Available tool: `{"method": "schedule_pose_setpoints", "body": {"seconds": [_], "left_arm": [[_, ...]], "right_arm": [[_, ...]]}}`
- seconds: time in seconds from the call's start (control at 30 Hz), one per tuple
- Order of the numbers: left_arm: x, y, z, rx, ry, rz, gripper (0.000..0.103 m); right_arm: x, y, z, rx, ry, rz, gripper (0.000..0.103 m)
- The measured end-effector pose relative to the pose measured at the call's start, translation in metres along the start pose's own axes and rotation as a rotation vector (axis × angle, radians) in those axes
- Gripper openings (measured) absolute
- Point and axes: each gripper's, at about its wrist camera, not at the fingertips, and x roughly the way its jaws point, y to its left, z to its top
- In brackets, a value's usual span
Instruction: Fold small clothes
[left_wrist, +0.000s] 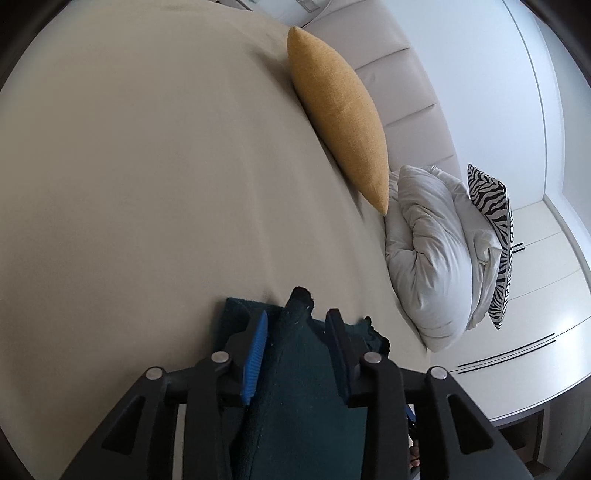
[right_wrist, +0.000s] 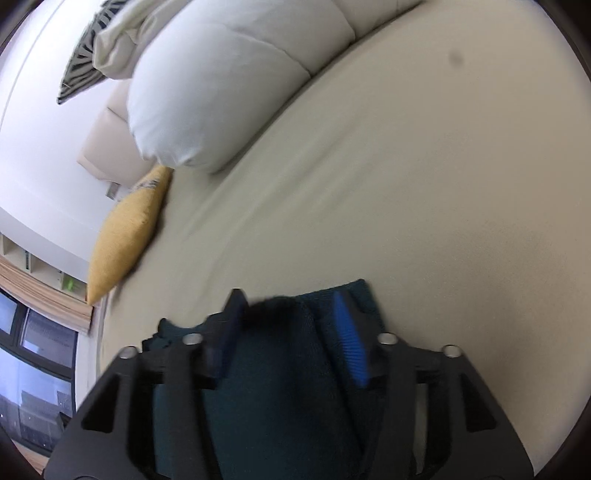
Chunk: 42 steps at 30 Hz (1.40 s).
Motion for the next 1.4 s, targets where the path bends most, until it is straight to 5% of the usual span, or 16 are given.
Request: {"method": "schedule_pose_setpoints", "body": {"seconds": [0.3, 0.47, 0.6, 0.67, 0.73, 0.83, 1.07, 1.1, 1.2, 1.4], "left_arm": [[-0.002, -0.074, -0.054, 0.313, -0.025, 0.048, 0.045], [0.027, -0.092, -0.075, 0.455, -0.035, 0.141, 0.048], [0.053, -0.073, -0.064, 0.484, -0.031, 0.274, 0.048], [0.059, -0.054, -0.057, 0.457, -0.021, 0.265, 0.046], [0.058, -0.043, -0.052, 0.441, -0.028, 0.237, 0.033], [0.056, -0.033, -0.046, 0.411, -0.039, 0.216, 0.026], [0.034, -0.021, -0.035, 0.298, -0.045, 0.167, 0.017], [0.028, -0.024, -0.036, 0.299, -0.052, 0.174, 0.019], [-0.003, -0.040, -0.053, 0.363, -0.129, 0.226, 0.050], [-0.036, -0.068, -0.120, 0.520, -0.127, 0.211, 0.051]], "right_arm": [[-0.034, 0.052, -0.020, -0.187, -0.083, -0.031, 0.058], [0.000, 0.106, -0.043, -0.367, 0.026, 0.024, 0.058], [0.054, 0.095, -0.044, -0.313, 0.138, 0.016, 0.058], [0.060, 0.074, -0.041, -0.262, 0.121, 0.022, 0.038], [0.062, 0.051, -0.029, -0.174, 0.102, 0.065, 0.021], [0.058, 0.022, -0.019, -0.086, 0.092, 0.126, 0.007], [0.022, -0.010, -0.006, 0.016, -0.046, 0.002, 0.016], [0.012, -0.002, -0.009, -0.027, -0.056, -0.004, 0.018], [-0.015, 0.023, -0.032, -0.131, -0.030, 0.079, 0.019], [-0.029, 0.082, -0.120, -0.333, 0.170, 0.296, 0.022]]}}
